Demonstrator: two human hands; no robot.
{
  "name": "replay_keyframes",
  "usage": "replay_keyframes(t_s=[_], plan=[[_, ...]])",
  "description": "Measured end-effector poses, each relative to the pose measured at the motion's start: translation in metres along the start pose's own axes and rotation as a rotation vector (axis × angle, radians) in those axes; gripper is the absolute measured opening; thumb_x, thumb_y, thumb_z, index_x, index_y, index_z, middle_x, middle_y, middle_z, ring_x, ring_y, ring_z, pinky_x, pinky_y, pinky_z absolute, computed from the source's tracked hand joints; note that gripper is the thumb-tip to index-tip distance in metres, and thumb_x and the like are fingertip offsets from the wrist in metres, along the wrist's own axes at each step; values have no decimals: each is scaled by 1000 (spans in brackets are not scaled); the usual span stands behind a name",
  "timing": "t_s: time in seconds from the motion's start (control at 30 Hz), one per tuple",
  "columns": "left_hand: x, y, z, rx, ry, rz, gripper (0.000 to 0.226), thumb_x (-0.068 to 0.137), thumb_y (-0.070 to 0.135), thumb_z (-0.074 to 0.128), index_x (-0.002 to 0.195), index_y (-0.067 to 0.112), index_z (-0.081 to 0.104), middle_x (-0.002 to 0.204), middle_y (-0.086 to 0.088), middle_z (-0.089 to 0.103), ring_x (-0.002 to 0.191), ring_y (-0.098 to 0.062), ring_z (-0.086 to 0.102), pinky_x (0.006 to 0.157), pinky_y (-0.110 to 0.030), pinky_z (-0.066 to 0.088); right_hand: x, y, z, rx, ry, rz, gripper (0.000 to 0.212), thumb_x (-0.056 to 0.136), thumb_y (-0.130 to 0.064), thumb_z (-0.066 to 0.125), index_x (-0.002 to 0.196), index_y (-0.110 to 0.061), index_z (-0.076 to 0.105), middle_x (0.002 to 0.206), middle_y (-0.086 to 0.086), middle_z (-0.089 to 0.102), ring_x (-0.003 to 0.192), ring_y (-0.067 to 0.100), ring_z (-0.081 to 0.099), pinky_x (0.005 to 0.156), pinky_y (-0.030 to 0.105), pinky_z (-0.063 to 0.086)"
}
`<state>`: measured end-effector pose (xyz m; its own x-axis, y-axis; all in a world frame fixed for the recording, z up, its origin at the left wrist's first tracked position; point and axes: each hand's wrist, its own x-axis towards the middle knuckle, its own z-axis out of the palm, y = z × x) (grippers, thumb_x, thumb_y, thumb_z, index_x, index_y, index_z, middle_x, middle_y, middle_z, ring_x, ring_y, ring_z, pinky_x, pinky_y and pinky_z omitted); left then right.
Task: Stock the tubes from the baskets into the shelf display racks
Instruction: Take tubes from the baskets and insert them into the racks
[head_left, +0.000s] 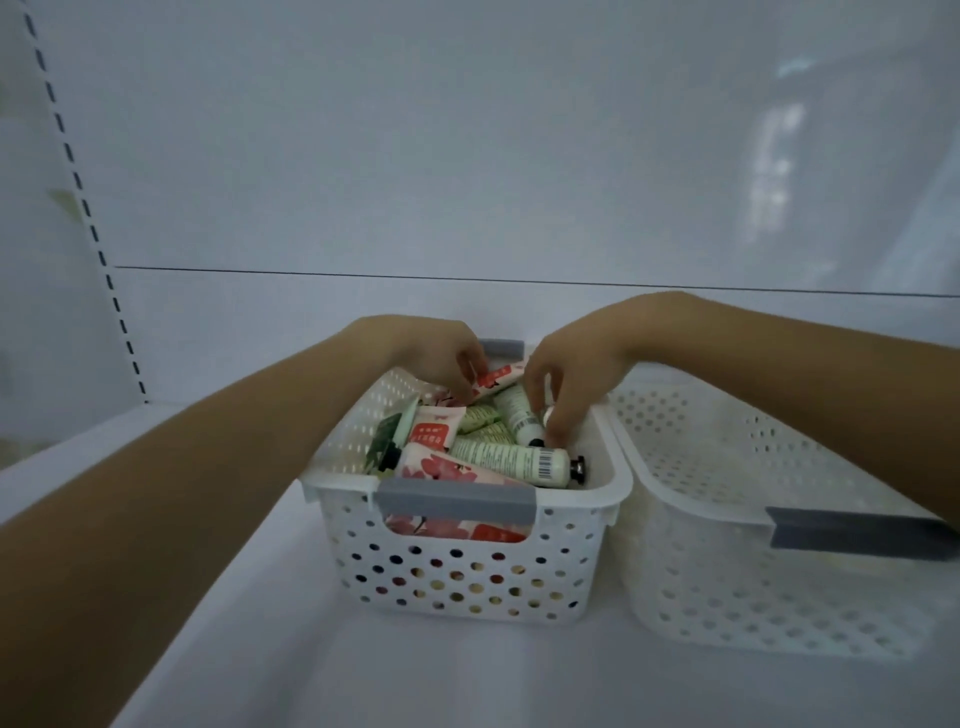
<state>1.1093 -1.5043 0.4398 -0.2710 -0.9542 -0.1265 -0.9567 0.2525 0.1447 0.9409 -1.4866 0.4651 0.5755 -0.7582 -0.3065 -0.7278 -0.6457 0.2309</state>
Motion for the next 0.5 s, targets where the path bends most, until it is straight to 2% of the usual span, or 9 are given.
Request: replay_keyframes(t_s=[0.1, 0.17, 0.27, 0.33, 0.4, 0.5], plan=[[2, -1, 1, -1, 23, 10, 29, 83, 25, 66, 111, 20, 63, 93, 10, 64, 87, -11, 59, 75, -24, 42, -1, 7, -4, 94, 110, -15, 19, 84, -37, 59, 101, -28, 61, 89, -15, 52, 76, -1, 47, 72, 25, 39], [3, -2, 2, 7, 33, 11, 23, 82, 26, 67, 104, 19, 64, 85, 10, 63, 80, -12, 59, 67, -24, 41, -4, 15, -9, 137, 212, -18, 12, 86, -33, 57, 96, -29, 61, 87, -18, 49, 79, 3, 50, 70, 25, 39], [1, -1, -2, -74, 62, 13, 21, 83, 26, 66, 100, 15, 60, 91, 3, 62, 74, -9, 58, 61, -20, 44, -11, 31, -13, 292, 297, -25, 9, 85, -27, 55, 90, -28, 63, 90, -12, 59, 82, 7, 58, 69, 24, 45], [-3, -1, -7, -235, 77, 7, 20, 86, 19, 63, 102, 10, 56, 94, -4, 62, 67, -8, 59, 54, -15, 49, -15, 41, -14, 498, 343, -5, 9, 87, -22, 53, 86, -25, 61, 89, -4, 63, 74, 9, 64, 60, 19, 48], [-8, 1, -14, -343, 89, -7, 22, 88, 16, 61, 107, 7, 53, 92, -7, 62, 64, -10, 59, 57, -16, 51, -19, 54, -13, 681, 419, 24, 10, 89, -17, 52, 85, -19, 61, 91, 4, 64, 66, 11, 65, 53, 17, 51], [-15, 9, -25, -408, 131, -21, 17, 88, 19, 60, 101, 10, 54, 87, -7, 64, 66, -13, 61, 63, -21, 53, -28, 74, -9, 999, 483, 41, 9, 89, -7, 54, 88, -12, 61, 95, 10, 63, 62, 12, 67, 56, 18, 55]])
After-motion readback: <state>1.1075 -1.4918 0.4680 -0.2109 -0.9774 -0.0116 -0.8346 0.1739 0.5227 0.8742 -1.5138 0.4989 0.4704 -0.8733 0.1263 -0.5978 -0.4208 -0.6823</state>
